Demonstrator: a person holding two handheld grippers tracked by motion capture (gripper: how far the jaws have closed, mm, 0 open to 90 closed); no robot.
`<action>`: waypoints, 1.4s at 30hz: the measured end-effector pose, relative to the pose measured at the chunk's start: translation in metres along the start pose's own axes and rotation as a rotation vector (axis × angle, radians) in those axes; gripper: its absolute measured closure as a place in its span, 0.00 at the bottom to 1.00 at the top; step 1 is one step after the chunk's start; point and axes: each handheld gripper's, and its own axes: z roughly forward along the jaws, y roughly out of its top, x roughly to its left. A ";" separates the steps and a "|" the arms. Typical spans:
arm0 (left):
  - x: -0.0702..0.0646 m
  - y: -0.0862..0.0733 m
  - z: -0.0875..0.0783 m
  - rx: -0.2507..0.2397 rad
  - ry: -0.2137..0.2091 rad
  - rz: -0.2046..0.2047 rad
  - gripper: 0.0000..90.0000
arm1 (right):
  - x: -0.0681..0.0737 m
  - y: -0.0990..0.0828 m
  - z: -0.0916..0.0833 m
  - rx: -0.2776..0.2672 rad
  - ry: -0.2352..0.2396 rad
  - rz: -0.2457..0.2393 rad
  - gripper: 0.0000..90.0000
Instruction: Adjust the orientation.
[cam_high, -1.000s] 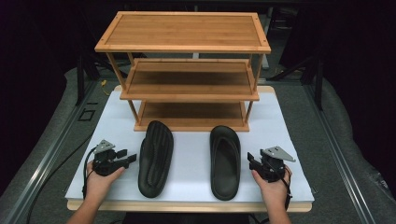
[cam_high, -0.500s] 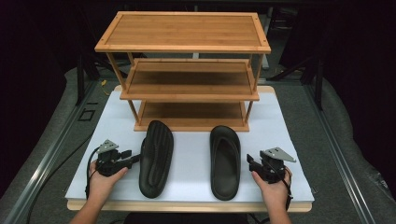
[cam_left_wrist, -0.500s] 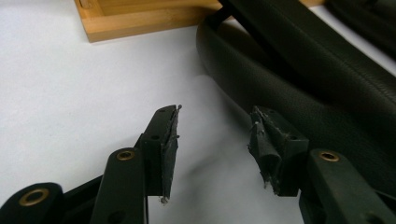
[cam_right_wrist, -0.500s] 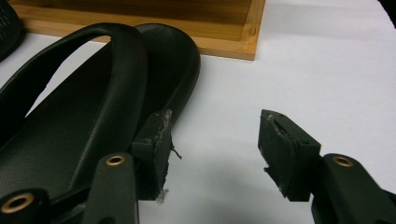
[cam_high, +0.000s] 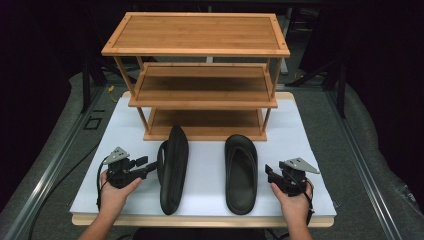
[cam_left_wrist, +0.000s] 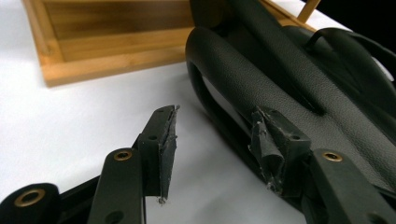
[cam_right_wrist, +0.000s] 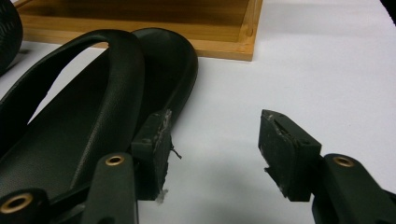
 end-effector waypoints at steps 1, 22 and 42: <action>-0.001 0.001 0.001 -0.003 -0.003 0.002 0.54 | 0.000 0.000 0.000 -0.002 -0.003 0.000 0.49; -0.055 0.003 0.074 0.139 -0.041 0.039 0.77 | -0.004 0.003 0.003 -0.001 0.014 0.029 0.49; -0.079 0.000 0.063 0.082 -0.188 0.017 0.56 | -0.006 0.003 0.007 0.003 0.026 0.058 0.50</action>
